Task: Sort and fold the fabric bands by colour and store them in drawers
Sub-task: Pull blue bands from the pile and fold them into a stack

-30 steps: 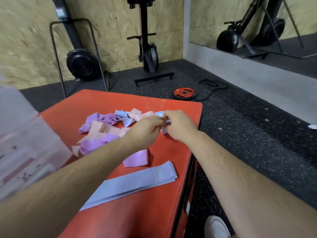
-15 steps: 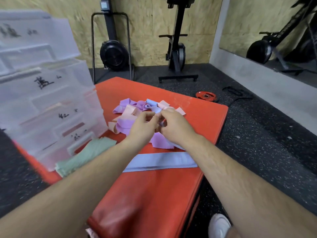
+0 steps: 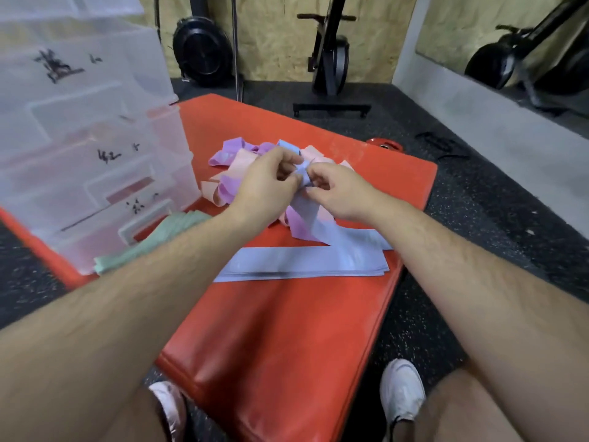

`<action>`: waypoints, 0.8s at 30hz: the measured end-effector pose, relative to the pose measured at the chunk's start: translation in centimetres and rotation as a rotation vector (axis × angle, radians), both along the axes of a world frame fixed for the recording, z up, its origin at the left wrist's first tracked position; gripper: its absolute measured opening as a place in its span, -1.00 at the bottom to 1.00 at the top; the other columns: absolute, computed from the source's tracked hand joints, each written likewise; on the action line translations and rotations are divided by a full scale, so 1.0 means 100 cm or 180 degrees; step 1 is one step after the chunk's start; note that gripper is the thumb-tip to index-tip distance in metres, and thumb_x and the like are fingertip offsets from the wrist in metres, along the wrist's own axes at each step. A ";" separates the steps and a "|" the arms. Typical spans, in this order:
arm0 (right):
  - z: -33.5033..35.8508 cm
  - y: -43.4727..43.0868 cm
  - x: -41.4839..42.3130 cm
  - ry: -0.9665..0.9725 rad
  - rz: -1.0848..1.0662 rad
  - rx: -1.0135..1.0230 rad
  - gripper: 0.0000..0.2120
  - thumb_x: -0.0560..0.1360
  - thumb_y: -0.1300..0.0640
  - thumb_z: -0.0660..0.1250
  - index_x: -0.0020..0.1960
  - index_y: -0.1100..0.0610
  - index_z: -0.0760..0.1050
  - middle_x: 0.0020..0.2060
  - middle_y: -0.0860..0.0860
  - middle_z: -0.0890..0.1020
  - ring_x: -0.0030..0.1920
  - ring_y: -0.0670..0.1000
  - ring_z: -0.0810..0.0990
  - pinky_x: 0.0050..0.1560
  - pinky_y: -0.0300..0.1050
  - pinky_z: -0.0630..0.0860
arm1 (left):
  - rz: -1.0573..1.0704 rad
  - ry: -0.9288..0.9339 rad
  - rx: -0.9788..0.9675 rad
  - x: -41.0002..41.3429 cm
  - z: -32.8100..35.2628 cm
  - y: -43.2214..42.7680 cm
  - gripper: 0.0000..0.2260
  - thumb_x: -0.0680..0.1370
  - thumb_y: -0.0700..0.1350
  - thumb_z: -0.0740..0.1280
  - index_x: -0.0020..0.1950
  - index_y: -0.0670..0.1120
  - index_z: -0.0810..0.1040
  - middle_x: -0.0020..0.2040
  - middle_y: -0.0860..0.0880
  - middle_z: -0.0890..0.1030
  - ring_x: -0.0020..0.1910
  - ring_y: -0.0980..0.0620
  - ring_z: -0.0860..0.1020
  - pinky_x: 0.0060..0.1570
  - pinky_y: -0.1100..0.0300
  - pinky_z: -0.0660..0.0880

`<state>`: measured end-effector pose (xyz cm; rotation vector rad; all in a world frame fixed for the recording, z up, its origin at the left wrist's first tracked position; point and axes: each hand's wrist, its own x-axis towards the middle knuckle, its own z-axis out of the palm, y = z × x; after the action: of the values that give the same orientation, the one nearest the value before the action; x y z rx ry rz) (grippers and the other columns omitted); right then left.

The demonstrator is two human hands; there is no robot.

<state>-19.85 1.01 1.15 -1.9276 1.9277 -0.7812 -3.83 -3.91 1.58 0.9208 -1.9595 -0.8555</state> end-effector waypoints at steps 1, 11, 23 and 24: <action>0.001 0.000 0.000 -0.0077 -0.0010 -0.0018 -0.85 0.56 0.23 0.30 -0.18 0.18 0.43 -0.30 0.02 0.44 -0.31 -0.05 0.36 -0.26 -0.16 0.33 | -0.0039 -0.0096 -0.0129 0.000 0.001 0.000 -0.83 0.55 -0.23 0.35 0.13 -0.12 0.58 -0.04 -0.05 0.66 -0.07 0.07 0.60 -0.08 0.34 0.51; 0.006 0.007 -0.002 -0.0773 0.0249 0.0131 -0.87 0.57 0.15 0.41 -0.05 -0.03 0.48 -0.29 -0.08 0.46 -0.34 -0.11 0.38 -0.29 -0.29 0.35 | 0.0065 -0.0455 -0.0254 0.012 0.002 -0.005 -0.83 0.54 -0.12 0.41 -0.06 -0.24 0.59 -0.23 -0.11 0.58 -0.32 0.13 0.39 -0.32 0.34 0.33; 0.011 0.026 -0.035 -0.0091 0.0042 0.0595 -0.84 0.48 0.07 0.52 0.00 0.08 0.61 -0.02 0.12 0.69 -0.07 0.12 0.62 0.10 0.12 0.56 | 0.0395 -0.0190 0.0358 0.033 -0.003 -0.011 -0.81 0.52 -0.08 0.44 -0.09 -0.21 0.56 -0.26 0.00 0.50 -0.32 0.09 0.39 -0.27 0.20 0.36; 0.012 0.028 -0.039 -0.0009 0.0000 0.0625 -0.84 0.48 0.07 0.51 0.01 0.08 0.61 -0.03 0.10 0.69 -0.10 0.07 0.61 0.08 0.09 0.55 | 0.0394 -0.0141 0.0438 0.035 -0.004 -0.012 -0.79 0.52 -0.08 0.44 -0.07 -0.23 0.57 -0.25 -0.03 0.53 -0.30 0.07 0.42 -0.24 0.18 0.39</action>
<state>-23.71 3.85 2.34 -1.8082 1.9242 -0.5706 -0.30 -5.12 1.20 1.1375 -1.8774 -0.9137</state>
